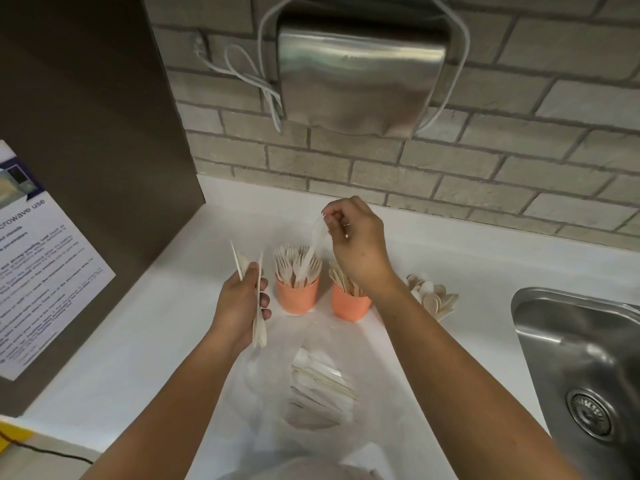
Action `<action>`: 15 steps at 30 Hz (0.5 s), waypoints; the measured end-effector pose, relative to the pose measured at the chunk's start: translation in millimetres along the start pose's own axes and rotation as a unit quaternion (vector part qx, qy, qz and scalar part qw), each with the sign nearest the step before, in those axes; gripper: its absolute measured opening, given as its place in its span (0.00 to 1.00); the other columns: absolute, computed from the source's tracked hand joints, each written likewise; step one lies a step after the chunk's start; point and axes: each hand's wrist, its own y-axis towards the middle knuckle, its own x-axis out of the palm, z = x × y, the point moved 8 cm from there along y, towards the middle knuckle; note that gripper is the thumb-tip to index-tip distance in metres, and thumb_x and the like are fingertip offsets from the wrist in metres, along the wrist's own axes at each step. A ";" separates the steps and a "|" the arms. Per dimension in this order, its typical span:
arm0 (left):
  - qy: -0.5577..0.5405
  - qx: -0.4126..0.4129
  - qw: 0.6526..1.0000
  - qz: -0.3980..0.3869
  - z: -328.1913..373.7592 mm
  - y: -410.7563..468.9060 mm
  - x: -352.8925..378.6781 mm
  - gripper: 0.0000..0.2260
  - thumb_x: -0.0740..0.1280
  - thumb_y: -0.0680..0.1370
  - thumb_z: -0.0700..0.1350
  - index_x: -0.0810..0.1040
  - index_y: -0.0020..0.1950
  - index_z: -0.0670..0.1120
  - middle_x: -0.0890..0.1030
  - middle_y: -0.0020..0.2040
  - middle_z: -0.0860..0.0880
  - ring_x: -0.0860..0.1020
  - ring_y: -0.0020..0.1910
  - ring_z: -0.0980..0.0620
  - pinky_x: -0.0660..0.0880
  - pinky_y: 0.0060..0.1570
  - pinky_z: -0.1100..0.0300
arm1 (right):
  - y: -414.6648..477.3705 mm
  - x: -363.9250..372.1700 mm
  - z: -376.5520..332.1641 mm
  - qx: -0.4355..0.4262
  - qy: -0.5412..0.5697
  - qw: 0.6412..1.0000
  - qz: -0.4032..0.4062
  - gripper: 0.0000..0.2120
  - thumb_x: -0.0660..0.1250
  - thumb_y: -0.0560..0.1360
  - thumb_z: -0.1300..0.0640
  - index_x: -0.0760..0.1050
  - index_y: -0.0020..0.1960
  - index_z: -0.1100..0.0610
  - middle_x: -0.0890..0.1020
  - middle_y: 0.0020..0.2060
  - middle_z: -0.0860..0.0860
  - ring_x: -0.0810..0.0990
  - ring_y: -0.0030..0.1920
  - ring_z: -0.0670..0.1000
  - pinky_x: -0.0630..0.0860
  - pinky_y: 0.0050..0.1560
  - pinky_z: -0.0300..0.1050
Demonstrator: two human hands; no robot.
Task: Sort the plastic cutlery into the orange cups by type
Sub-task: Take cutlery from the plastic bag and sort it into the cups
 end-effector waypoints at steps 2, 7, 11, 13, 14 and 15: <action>-0.005 0.000 1.000 -0.016 0.7 0.2 3.3 0.11 0.60 0.87 0.52 0.74 0.52 0.46 0.73 0.33 0.52 0.66 0.27 0.53 0.63 0.24 0.61 | -8.3 13.5 -2.9 -0.048 -0.040 0.998 -0.022 0.06 0.66 0.78 0.69 0.81 0.50 0.61 0.78 0.45 0.53 0.76 0.41 0.45 0.72 0.45 0.35; -0.030 0.002 0.995 -0.097 6.7 -7.4 26.3 0.08 0.61 0.85 0.47 0.76 0.49 0.47 0.70 0.33 0.51 0.61 0.24 0.53 0.56 0.22 0.65 | -38.1 70.4 11.6 -0.114 -0.238 0.949 -0.172 0.04 0.70 0.73 0.64 0.82 0.45 0.58 0.79 0.44 0.54 0.78 0.47 0.59 0.72 0.46 0.49; -0.029 0.004 0.990 -0.136 12.1 -12.4 35.7 0.07 0.61 0.81 0.43 0.78 0.48 0.46 0.69 0.33 0.49 0.59 0.24 0.53 0.55 0.22 0.65 | -43.1 60.0 -2.0 -0.140 -0.293 0.936 -0.133 0.12 0.69 0.69 0.59 0.84 0.51 0.52 0.79 0.49 0.50 0.73 0.52 0.56 0.66 0.49 0.50; -0.008 0.016 0.991 -0.131 15.3 -14.2 36.5 0.06 0.61 0.82 0.44 0.77 0.50 0.45 0.70 0.33 0.50 0.60 0.24 0.53 0.55 0.22 0.64 | -35.6 39.2 -9.5 -0.068 -0.174 0.979 -0.079 0.13 0.67 0.72 0.59 0.84 0.54 0.54 0.79 0.50 0.51 0.74 0.52 0.54 0.70 0.51 0.47; 0.006 0.025 0.992 -0.126 17.0 -15.2 37.6 0.06 0.62 0.83 0.44 0.77 0.51 0.44 0.70 0.33 0.50 0.61 0.24 0.53 0.56 0.23 0.63 | -32.9 32.0 -10.3 -0.014 -0.095 0.993 -0.073 0.12 0.66 0.73 0.57 0.84 0.54 0.54 0.79 0.49 0.50 0.75 0.49 0.50 0.71 0.50 0.43; 0.023 0.036 0.992 -0.123 18.7 -16.4 39.7 0.07 0.62 0.84 0.45 0.77 0.51 0.44 0.71 0.33 0.50 0.62 0.25 0.52 0.57 0.24 0.62 | -31.4 28.4 -10.4 0.032 -0.030 0.996 -0.083 0.11 0.67 0.74 0.55 0.83 0.53 0.54 0.79 0.47 0.49 0.76 0.46 0.46 0.72 0.49 0.38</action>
